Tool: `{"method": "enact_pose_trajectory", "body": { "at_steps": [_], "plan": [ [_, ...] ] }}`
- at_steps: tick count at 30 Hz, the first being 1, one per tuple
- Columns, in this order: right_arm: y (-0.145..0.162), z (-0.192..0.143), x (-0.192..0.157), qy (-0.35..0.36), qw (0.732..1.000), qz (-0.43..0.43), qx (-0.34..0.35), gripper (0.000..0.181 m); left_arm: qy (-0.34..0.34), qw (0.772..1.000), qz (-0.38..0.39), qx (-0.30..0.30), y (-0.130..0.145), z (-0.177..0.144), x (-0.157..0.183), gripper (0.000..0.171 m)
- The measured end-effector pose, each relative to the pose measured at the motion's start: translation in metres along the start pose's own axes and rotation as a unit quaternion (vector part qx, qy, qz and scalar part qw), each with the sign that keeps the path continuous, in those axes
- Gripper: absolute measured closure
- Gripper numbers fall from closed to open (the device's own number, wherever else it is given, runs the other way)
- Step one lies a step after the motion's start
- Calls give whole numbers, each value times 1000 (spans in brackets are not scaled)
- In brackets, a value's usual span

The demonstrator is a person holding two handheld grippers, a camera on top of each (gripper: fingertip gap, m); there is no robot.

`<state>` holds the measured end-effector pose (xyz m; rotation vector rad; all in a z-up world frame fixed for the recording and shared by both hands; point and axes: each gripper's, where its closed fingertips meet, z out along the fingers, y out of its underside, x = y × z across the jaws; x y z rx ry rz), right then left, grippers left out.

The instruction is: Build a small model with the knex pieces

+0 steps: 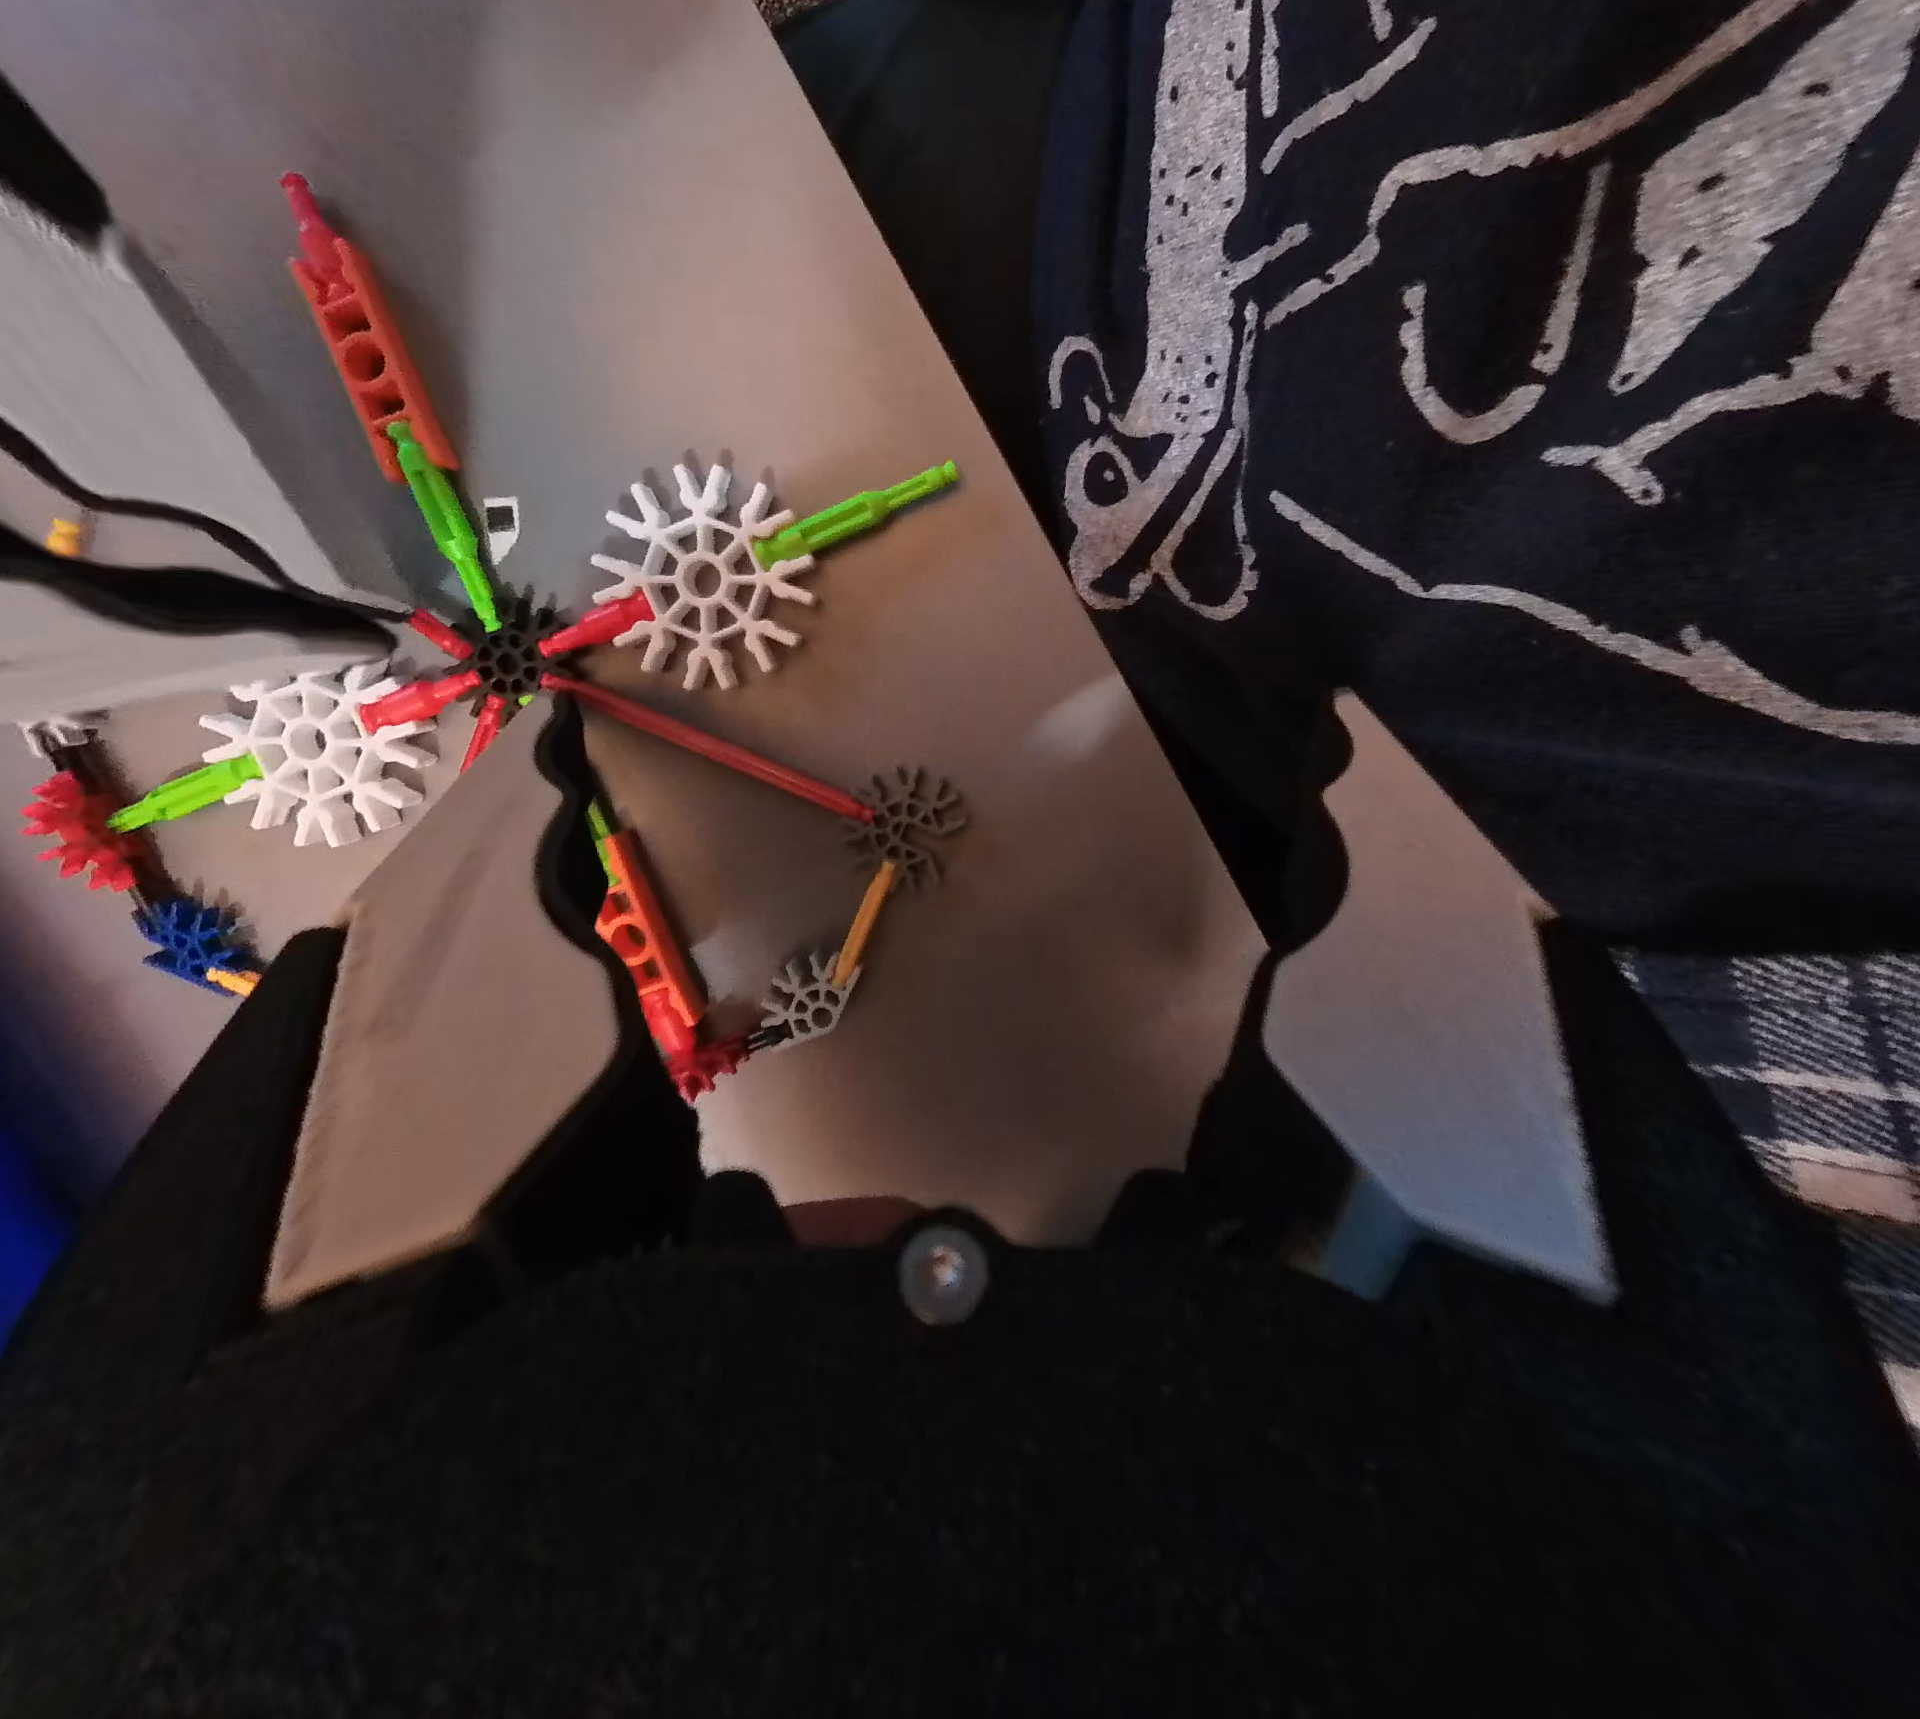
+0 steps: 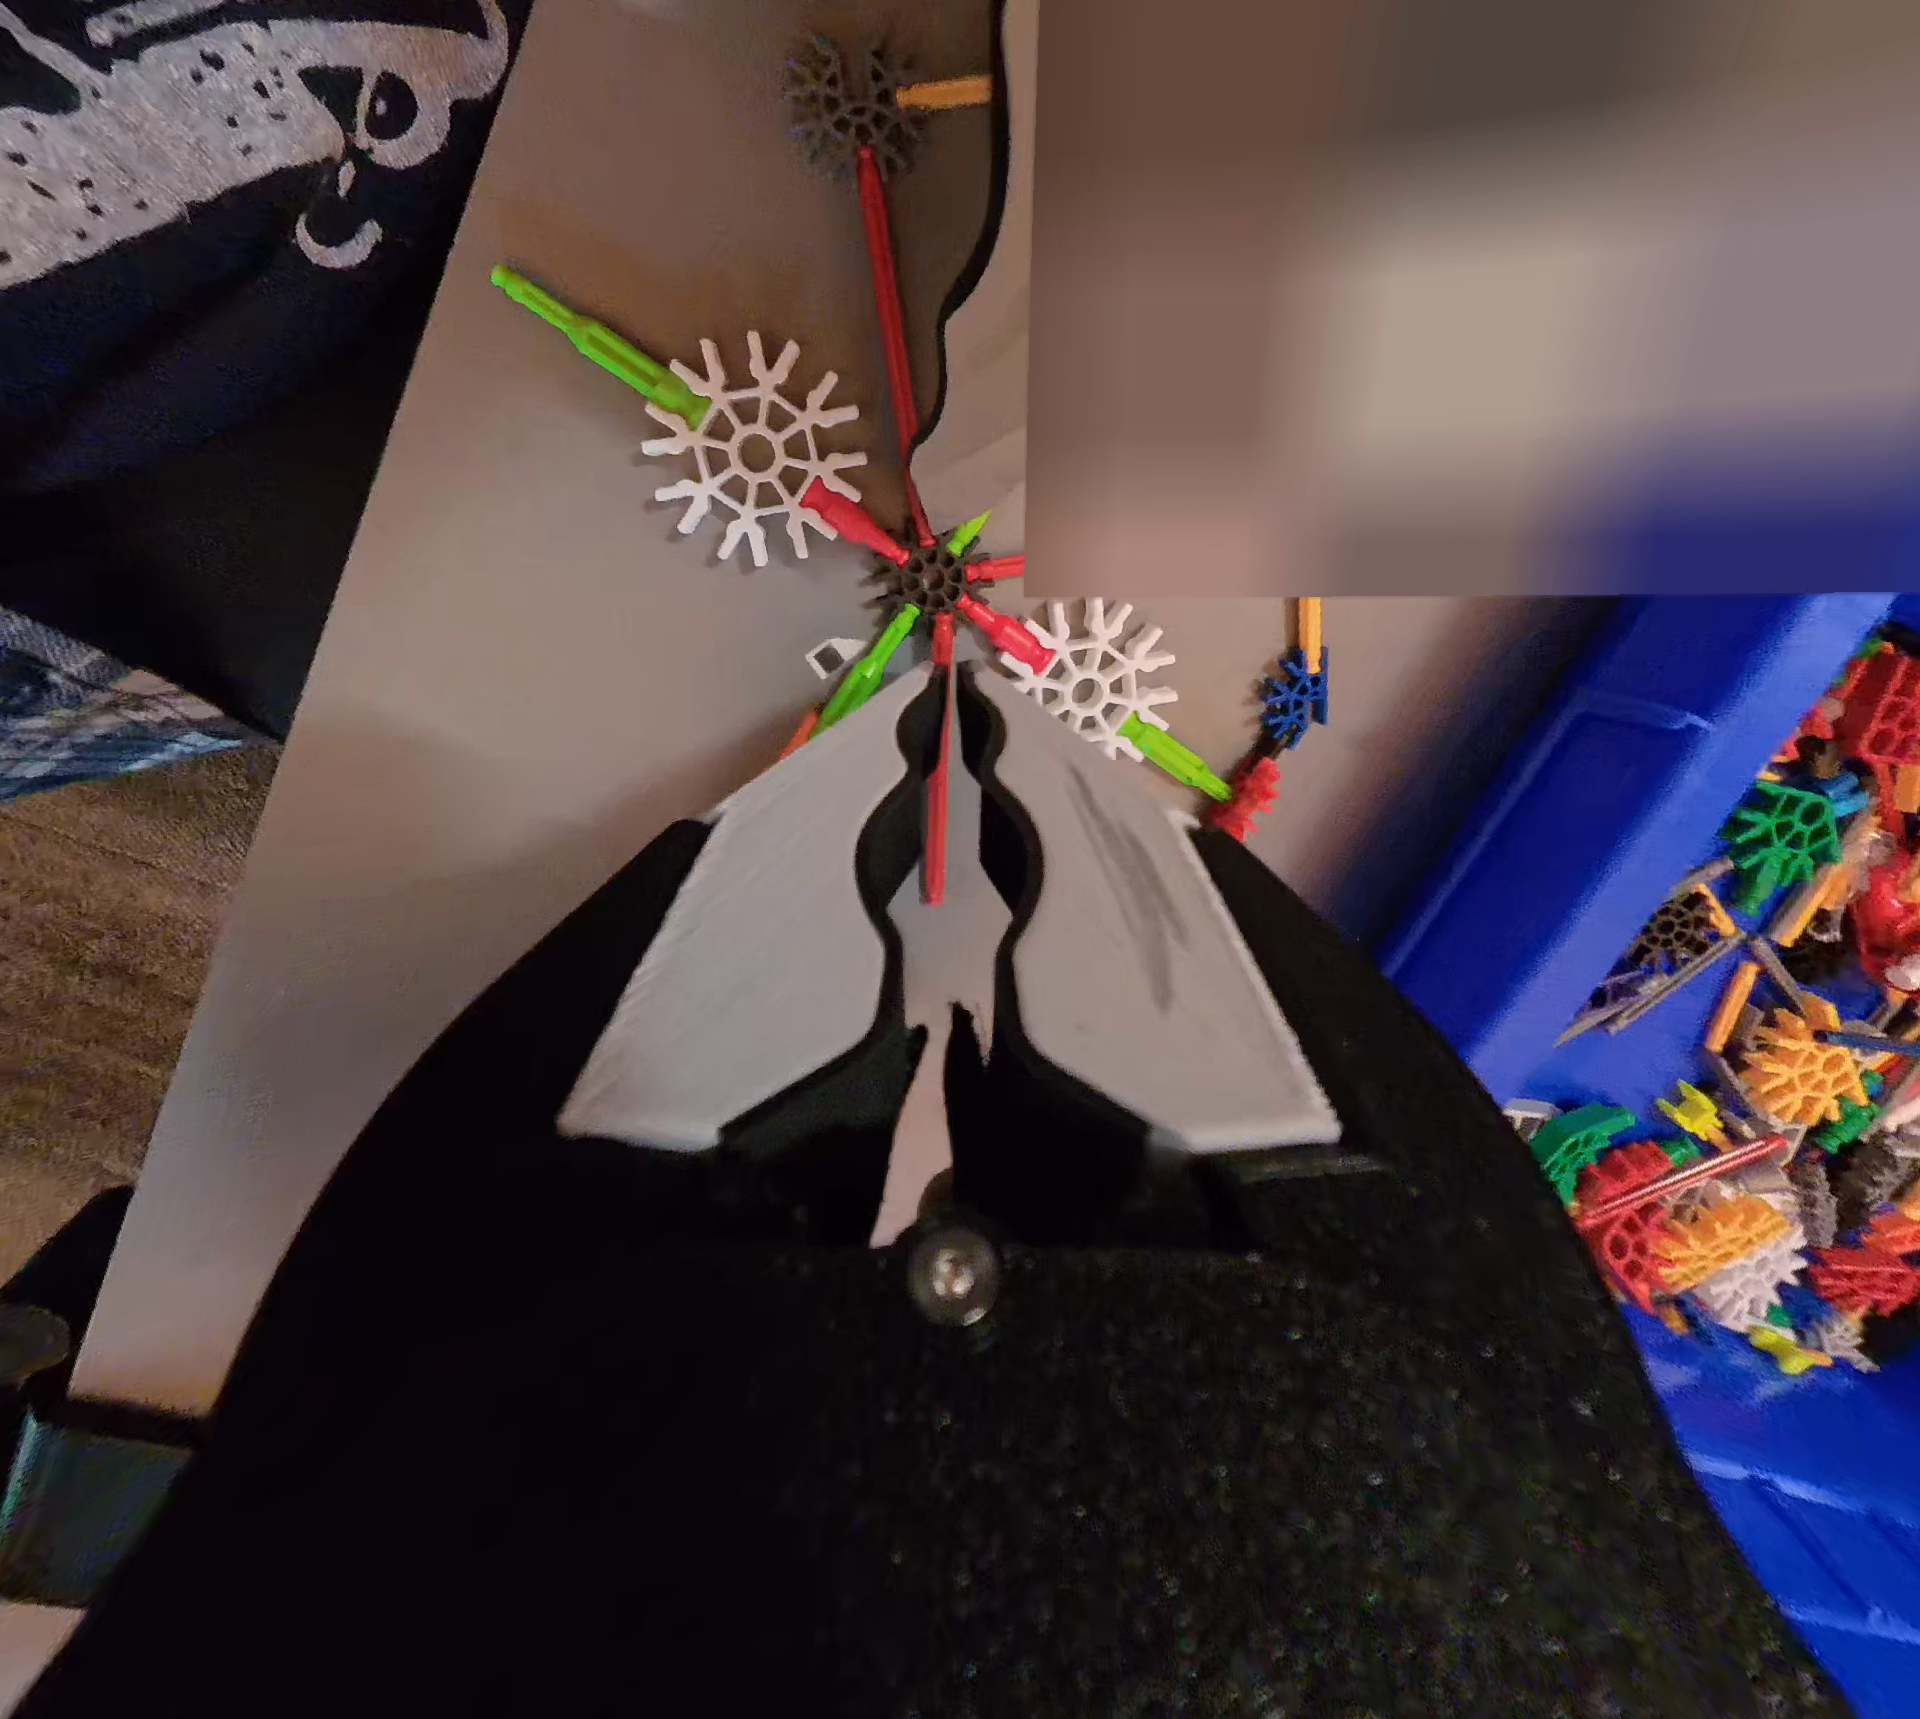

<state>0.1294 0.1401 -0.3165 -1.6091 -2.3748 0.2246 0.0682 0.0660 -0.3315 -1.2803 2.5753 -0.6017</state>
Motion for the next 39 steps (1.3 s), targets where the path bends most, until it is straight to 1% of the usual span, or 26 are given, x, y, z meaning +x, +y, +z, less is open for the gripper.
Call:
{"method": "enact_pose_trajectory", "body": {
  "at_steps": [2,5,9,11,17,23,30,34,39],
  "plan": [
    [-3,-4,2,3,1000,10,9,178,0,1000,0,-1,0,0,0,39],
    [-9,-7,2,-1,999,31,26,181,1,1000,0,-2,0,0,-1,39],
    [-12,-2,1,-4,998,46,35,181,0,1000,0,-4,1,0,-2,38],
    [-7,3,-1,-3,999,43,19,181,-1,1000,-1,-5,1,0,-3,38],
    [-6,5,-1,-6,999,49,16,181,-2,1000,-2,-7,2,1,-4,37],
    [-4,7,-2,-29,997,67,4,181,-2,1000,-4,-8,3,1,-6,38],
    [-2,8,-2,-57,994,66,-60,181,-1,1000,-5,-5,3,1,-9,38],
    [-2,9,0,-58,992,69,-83,181,-7,1000,4,-5,5,3,-8,33],
    [1,7,4,-50,991,110,-55,181,-6,1000,-2,-4,4,3,-10,32]
  ]
}}
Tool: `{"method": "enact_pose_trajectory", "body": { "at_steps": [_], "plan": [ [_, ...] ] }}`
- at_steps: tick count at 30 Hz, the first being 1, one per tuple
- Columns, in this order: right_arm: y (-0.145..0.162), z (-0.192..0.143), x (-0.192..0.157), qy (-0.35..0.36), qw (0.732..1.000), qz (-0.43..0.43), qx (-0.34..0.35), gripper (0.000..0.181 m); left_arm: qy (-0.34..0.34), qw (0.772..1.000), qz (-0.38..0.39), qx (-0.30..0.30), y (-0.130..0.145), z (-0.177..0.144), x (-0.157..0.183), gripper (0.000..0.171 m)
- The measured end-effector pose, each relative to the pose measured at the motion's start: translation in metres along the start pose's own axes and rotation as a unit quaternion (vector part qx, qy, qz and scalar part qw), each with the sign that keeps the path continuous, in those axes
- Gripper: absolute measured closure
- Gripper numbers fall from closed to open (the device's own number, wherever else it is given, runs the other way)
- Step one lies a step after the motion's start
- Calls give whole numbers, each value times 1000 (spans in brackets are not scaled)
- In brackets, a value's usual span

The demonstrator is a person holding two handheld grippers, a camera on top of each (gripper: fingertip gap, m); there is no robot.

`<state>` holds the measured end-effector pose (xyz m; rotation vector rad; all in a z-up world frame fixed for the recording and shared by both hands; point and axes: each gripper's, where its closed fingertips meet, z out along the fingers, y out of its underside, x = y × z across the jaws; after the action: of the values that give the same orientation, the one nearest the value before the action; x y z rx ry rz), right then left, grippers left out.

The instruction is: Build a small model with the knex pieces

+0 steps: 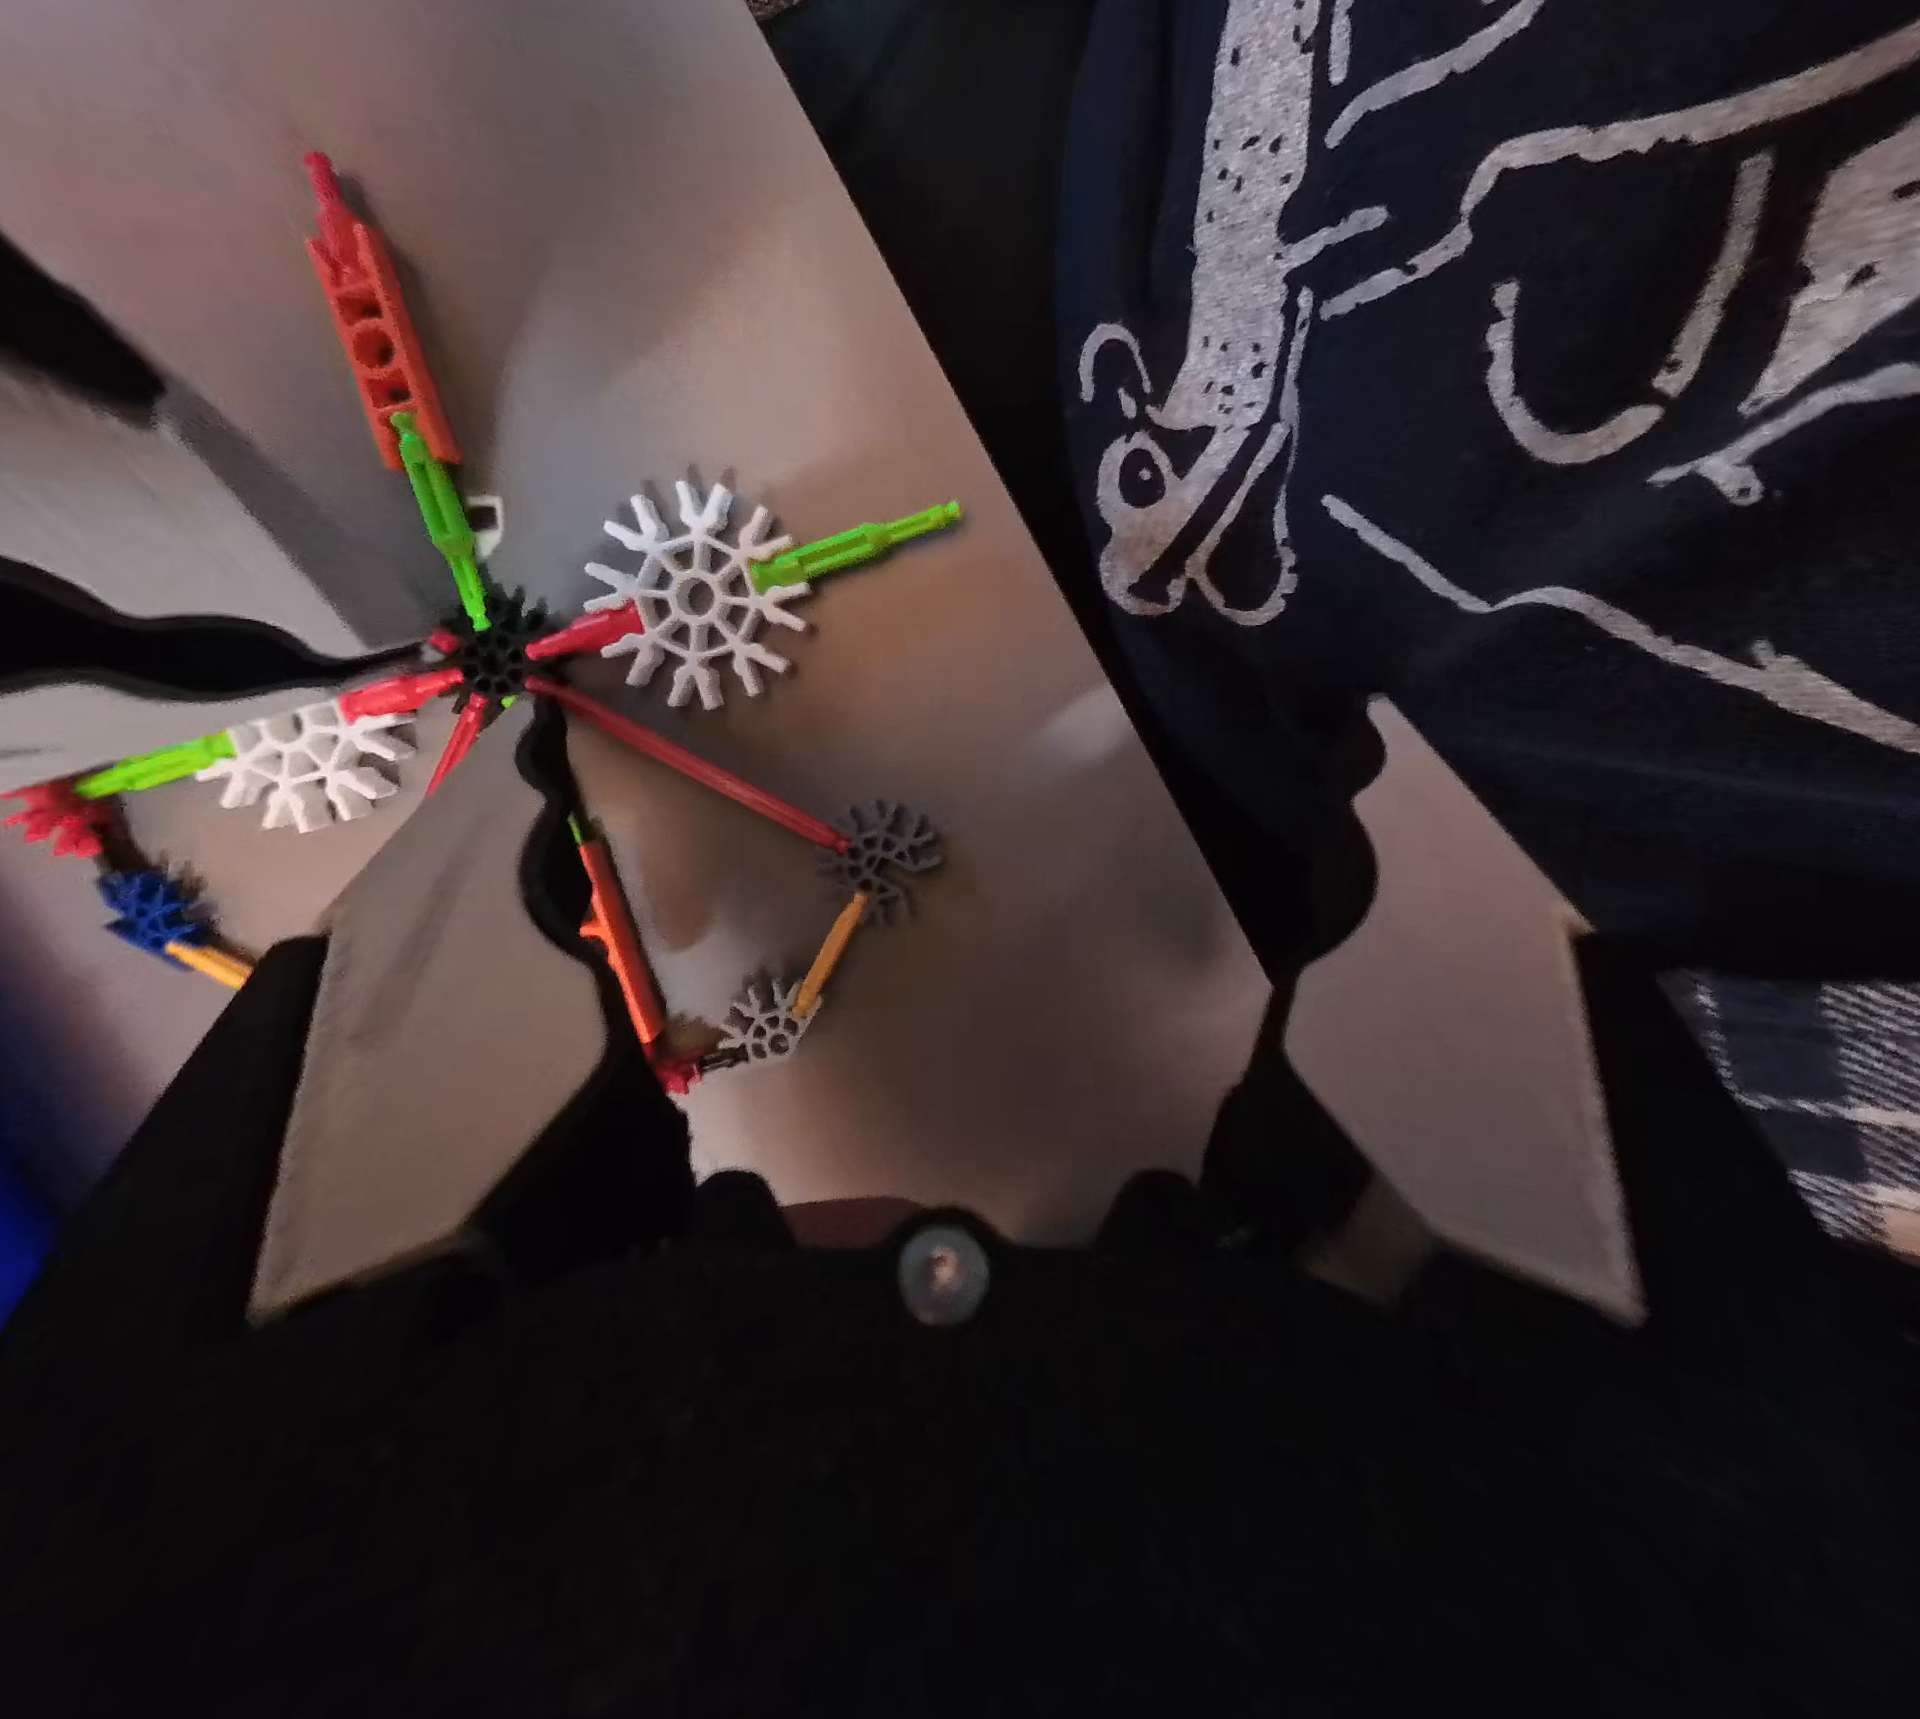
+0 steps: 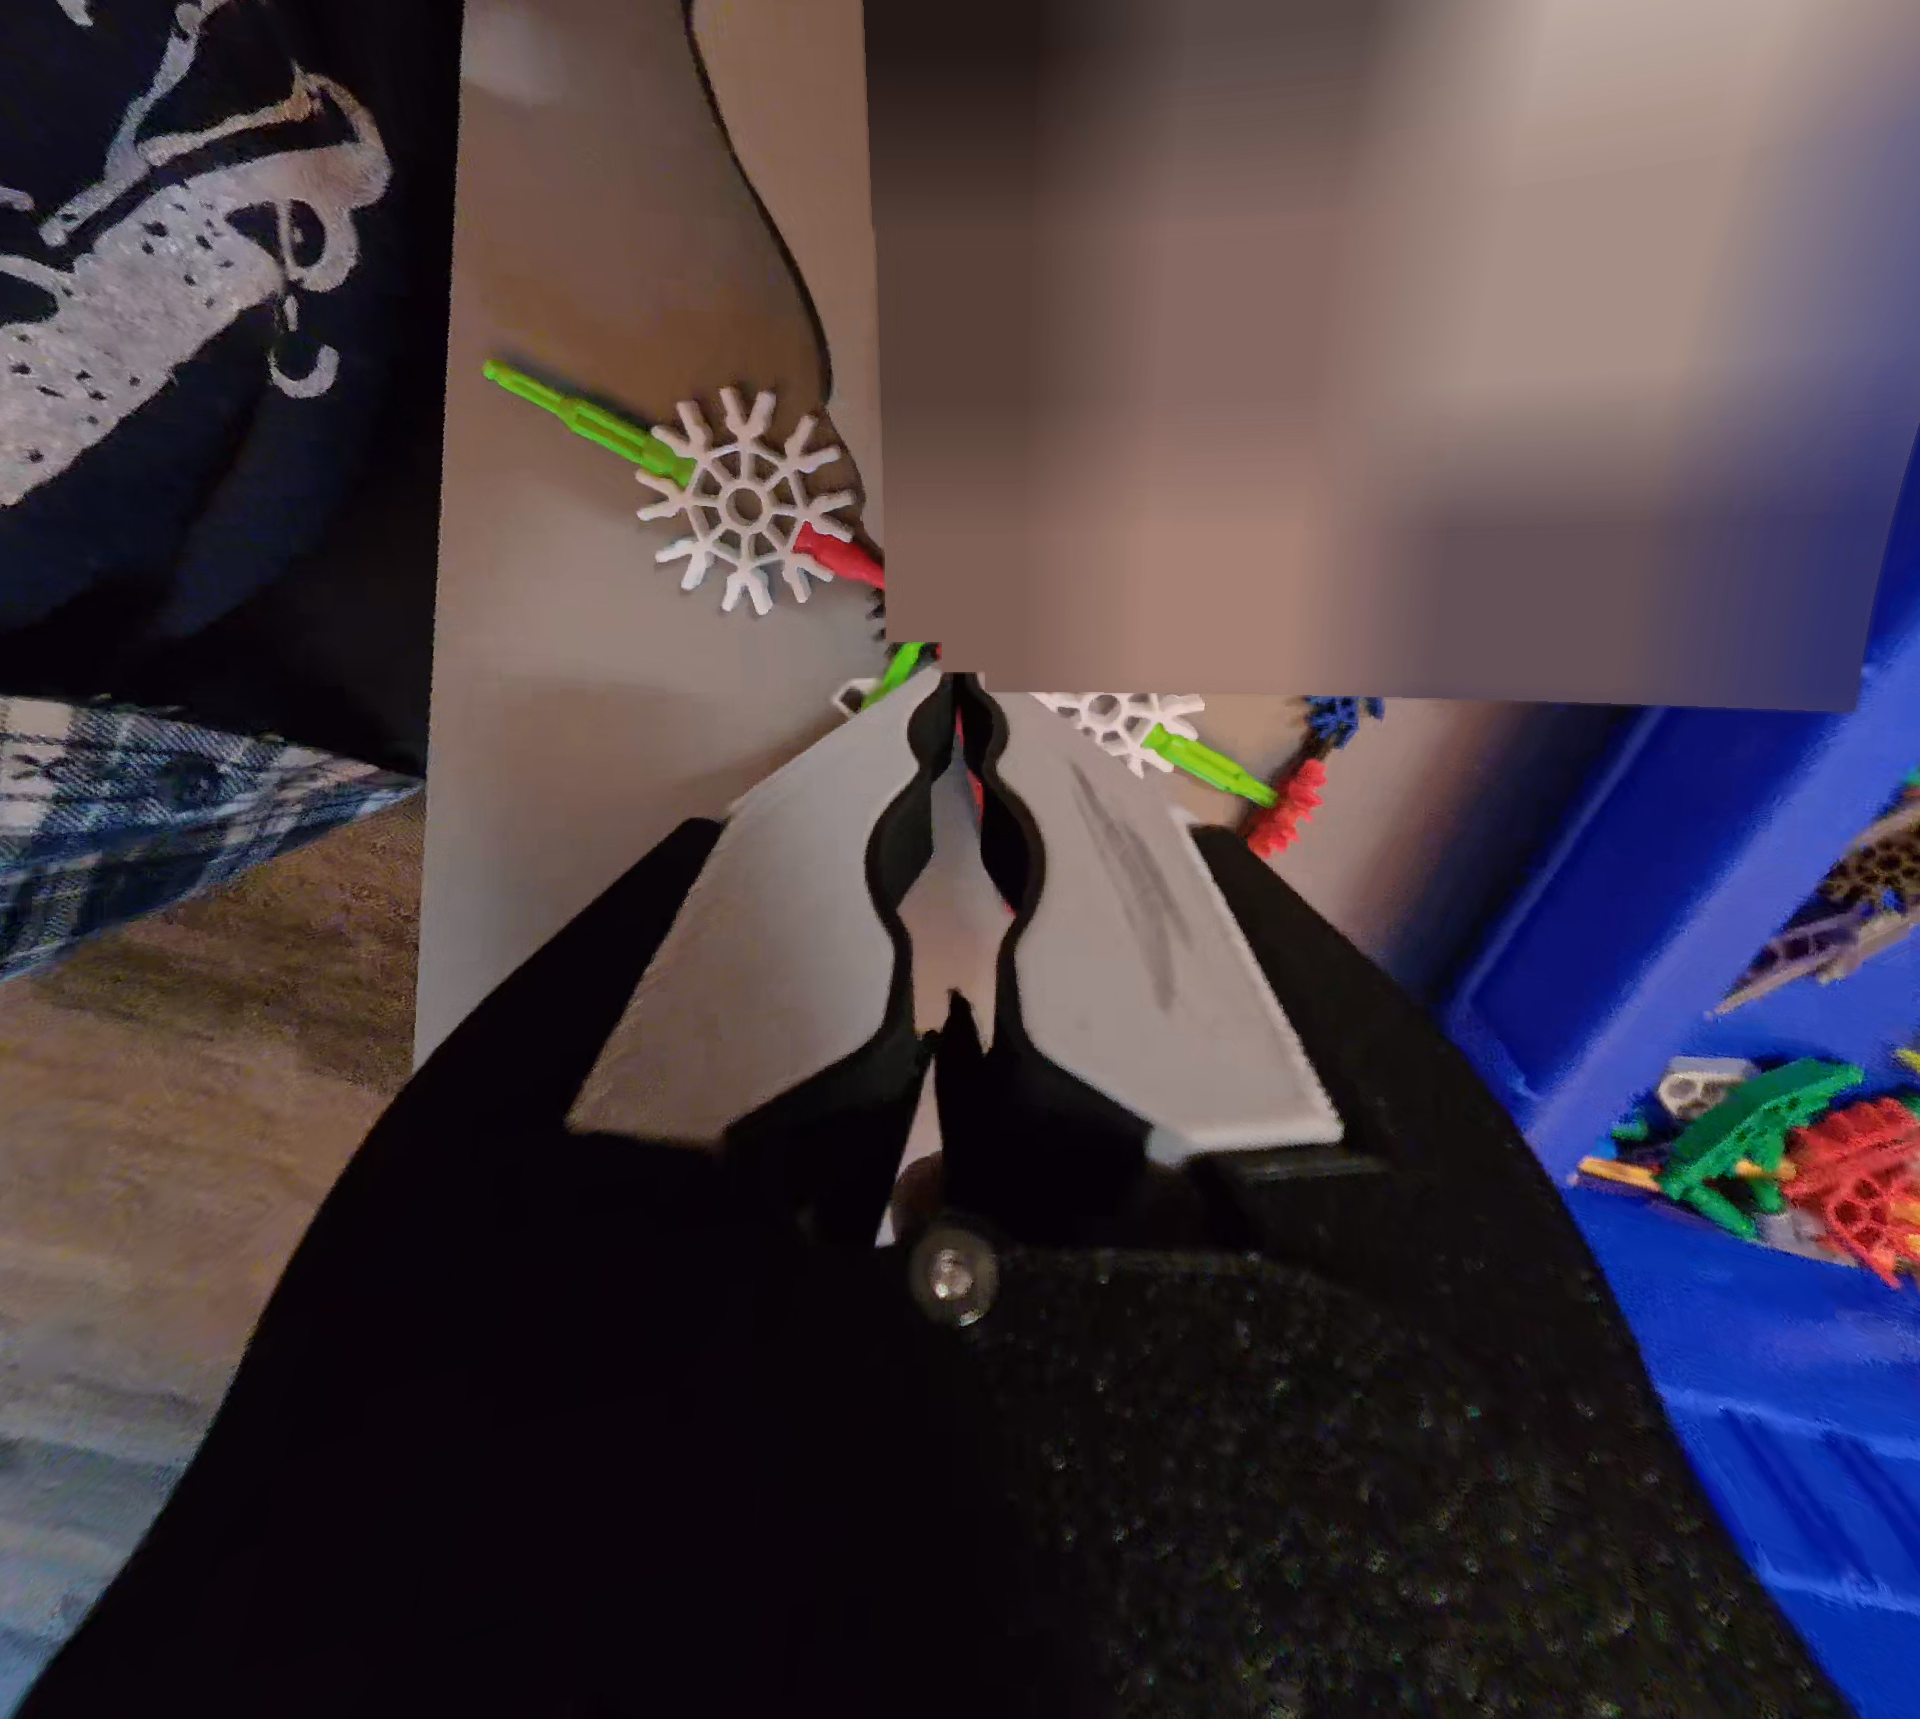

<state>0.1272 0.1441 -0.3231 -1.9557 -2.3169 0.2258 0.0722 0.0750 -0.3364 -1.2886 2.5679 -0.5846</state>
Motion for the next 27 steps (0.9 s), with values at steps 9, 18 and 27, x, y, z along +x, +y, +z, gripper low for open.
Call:
{"method": "enact_pose_trajectory", "body": {
  "at_steps": [9,18,27],
  "plan": [
    [7,1,11,12,999,34,30,181,-2,1000,-4,1,0,2,0,28],
    [7,6,13,22,999,32,37,181,0,1000,-4,-3,1,2,-1,28],
    [8,8,13,86,994,38,52,181,0,1000,-4,-4,2,3,-1,28]
  ]
}}
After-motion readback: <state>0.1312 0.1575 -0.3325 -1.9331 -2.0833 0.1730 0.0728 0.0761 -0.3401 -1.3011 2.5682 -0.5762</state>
